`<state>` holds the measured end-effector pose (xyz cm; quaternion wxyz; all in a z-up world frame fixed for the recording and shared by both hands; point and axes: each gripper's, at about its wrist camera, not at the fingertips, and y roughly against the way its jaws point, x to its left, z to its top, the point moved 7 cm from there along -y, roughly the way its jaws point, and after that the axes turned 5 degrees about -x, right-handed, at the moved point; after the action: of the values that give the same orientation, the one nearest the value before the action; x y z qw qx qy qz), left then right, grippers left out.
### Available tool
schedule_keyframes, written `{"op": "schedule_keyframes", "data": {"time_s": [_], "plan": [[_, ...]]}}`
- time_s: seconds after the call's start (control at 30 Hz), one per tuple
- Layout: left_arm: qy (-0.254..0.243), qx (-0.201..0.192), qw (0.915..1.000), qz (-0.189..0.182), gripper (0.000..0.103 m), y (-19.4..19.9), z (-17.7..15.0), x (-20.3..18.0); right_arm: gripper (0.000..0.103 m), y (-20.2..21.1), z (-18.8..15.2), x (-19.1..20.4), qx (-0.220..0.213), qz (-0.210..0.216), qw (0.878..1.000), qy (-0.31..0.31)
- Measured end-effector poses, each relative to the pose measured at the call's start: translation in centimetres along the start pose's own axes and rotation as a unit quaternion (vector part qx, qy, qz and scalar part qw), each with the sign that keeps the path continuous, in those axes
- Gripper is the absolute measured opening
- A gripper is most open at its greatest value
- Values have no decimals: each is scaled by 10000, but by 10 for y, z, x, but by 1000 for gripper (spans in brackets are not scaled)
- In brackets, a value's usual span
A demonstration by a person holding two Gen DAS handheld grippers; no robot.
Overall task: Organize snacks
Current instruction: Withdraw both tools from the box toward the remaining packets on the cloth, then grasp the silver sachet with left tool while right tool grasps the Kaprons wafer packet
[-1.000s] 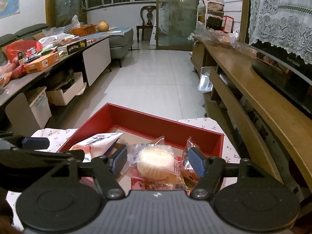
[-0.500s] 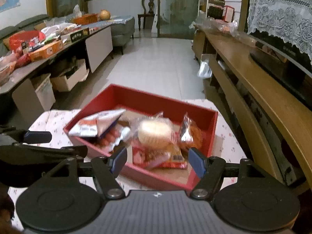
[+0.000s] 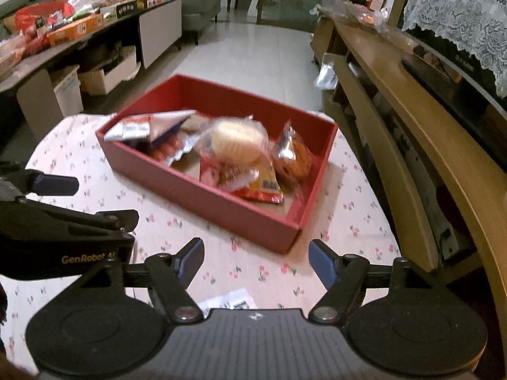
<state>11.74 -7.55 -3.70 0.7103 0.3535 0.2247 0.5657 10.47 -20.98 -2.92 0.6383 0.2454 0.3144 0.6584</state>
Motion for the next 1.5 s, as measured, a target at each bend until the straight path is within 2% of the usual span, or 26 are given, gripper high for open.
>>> {"op": "schedule_keyframes", "data": {"time_s": [0.57, 0.7, 1.17, 1.5], "plan": [[-131, 229, 9996, -54, 82, -5, -17, -9, 79, -4, -17, 1, 238, -111, 9992, 311], [-105, 314, 9994, -85, 83, -9, -20, -9, 79, -4, -16, -1, 216, -69, 9995, 219], [169, 750, 9968, -199, 83, -24, -30, -3, 79, -21, -25, 0, 657, 343, 9971, -176], [279, 861, 9956, -245, 84, -29, -31, 0, 80, -32, -30, -3, 869, 435, 9947, -341]]}}
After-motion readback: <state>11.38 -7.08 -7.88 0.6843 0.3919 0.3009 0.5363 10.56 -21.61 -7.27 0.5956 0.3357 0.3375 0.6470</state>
